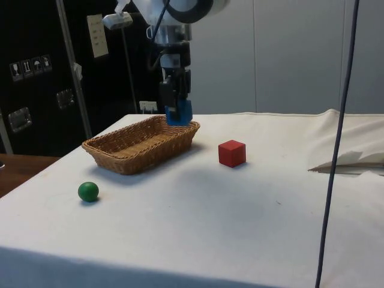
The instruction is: Place all non-red objects into the basket.
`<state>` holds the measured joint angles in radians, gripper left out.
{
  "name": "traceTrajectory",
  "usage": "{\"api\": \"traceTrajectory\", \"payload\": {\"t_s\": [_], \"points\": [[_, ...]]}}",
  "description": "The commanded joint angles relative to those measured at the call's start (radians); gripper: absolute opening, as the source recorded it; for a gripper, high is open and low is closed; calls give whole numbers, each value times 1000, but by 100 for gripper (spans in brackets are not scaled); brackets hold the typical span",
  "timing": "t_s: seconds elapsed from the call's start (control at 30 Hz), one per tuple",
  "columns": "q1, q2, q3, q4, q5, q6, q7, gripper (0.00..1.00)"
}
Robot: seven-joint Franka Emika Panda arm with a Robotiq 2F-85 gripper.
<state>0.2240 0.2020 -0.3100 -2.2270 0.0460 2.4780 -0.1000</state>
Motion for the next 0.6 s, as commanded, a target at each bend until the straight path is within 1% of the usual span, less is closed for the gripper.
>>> {"api": "traceTrajectory", "payload": {"t_s": [0.0,0.03,0.13,0.17,0.2,0.33,0.47,0.5,0.53,0.57], "points": [[-5,5,4,11,15,-12,-11,0],[-5,5,4,11,15,-12,-11,0],[-6,31,0,45,17,-20,-9,0],[-2,22,-3,31,4,-8,0,0],[-7,39,0,54,17,-22,-9,0],[-11,73,-5,96,20,-34,-8,0],[-14,97,-13,122,22,-39,-9,0],[-7,93,-16,114,10,-28,0,0],[-15,102,-14,128,22,-39,-9,0],[-17,107,-16,132,23,-39,-12,0]]}}
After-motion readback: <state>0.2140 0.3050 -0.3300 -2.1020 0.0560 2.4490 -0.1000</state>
